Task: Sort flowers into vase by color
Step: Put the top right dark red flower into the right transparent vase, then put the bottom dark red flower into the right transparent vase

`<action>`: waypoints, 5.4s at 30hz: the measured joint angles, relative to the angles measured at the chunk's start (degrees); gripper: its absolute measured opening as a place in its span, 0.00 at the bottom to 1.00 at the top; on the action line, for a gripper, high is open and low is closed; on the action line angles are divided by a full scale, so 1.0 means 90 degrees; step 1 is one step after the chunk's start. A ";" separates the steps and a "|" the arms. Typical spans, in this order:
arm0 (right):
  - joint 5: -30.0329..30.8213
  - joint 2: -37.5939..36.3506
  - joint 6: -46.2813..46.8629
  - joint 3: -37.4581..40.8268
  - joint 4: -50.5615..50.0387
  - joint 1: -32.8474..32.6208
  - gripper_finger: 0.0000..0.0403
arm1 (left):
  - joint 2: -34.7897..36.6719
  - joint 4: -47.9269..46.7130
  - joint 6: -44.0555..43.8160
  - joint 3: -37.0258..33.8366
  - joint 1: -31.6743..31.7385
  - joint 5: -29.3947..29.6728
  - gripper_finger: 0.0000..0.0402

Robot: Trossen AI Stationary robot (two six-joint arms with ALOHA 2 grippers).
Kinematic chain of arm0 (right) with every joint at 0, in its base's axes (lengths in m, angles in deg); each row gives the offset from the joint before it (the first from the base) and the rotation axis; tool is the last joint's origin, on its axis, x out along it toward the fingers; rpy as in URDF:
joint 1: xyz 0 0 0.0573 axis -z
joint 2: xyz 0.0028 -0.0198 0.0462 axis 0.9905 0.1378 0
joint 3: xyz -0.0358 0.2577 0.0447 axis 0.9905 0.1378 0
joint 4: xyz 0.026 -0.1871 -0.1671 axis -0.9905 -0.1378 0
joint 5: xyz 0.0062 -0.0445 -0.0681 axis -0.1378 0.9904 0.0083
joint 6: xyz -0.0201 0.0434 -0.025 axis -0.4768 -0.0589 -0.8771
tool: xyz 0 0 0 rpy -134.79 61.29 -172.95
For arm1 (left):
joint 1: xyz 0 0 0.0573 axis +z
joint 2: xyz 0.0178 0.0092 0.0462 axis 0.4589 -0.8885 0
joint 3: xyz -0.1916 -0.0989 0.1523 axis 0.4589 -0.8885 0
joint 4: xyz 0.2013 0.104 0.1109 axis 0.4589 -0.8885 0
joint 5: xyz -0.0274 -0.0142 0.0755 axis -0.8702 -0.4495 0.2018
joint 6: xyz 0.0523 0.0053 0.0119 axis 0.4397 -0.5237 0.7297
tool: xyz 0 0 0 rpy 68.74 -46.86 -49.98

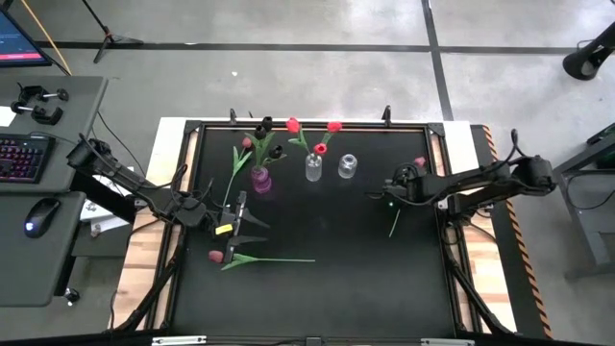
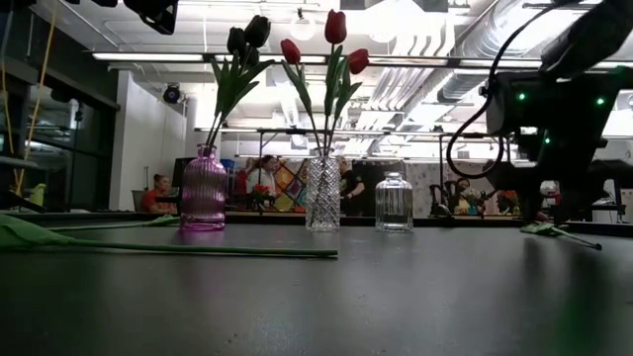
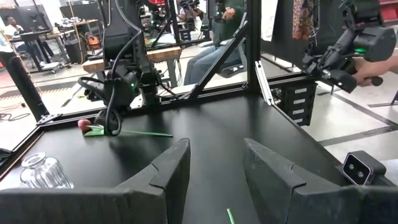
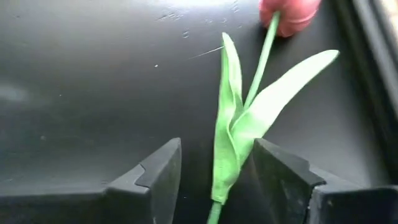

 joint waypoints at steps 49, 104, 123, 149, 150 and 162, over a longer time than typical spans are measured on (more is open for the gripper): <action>0.3189 0.0652 -0.2489 -0.1824 0.0502 -0.0618 0.01 | -0.0002 -0.0002 -0.0003 0.0000 0.0002 0.0000 0.33; -0.2180 0.2538 -1.0154 -0.0587 1.4614 0.1957 0.00 | -0.0002 0.0021 0.0223 0.0000 0.0002 0.0027 0.33; -0.2182 0.2538 -1.0188 -0.0557 1.3871 0.1952 0.01 | -0.0002 0.0000 0.0221 0.0000 0.0002 0.0142 0.33; -0.0732 0.1677 -1.1102 -0.0555 1.2757 0.1482 0.60 | -0.0002 -0.0012 0.0213 0.0000 0.0002 0.0143 0.33; -0.0622 0.1480 -1.1220 -0.0555 1.2535 0.1412 0.59 | -0.0002 -0.0012 0.0186 0.0000 0.0002 0.0143 0.33; -0.0895 -0.1151 -0.9982 -0.0555 0.7637 0.0599 0.58 | -0.0002 -0.0053 0.0150 0.0000 0.0002 0.0143 0.33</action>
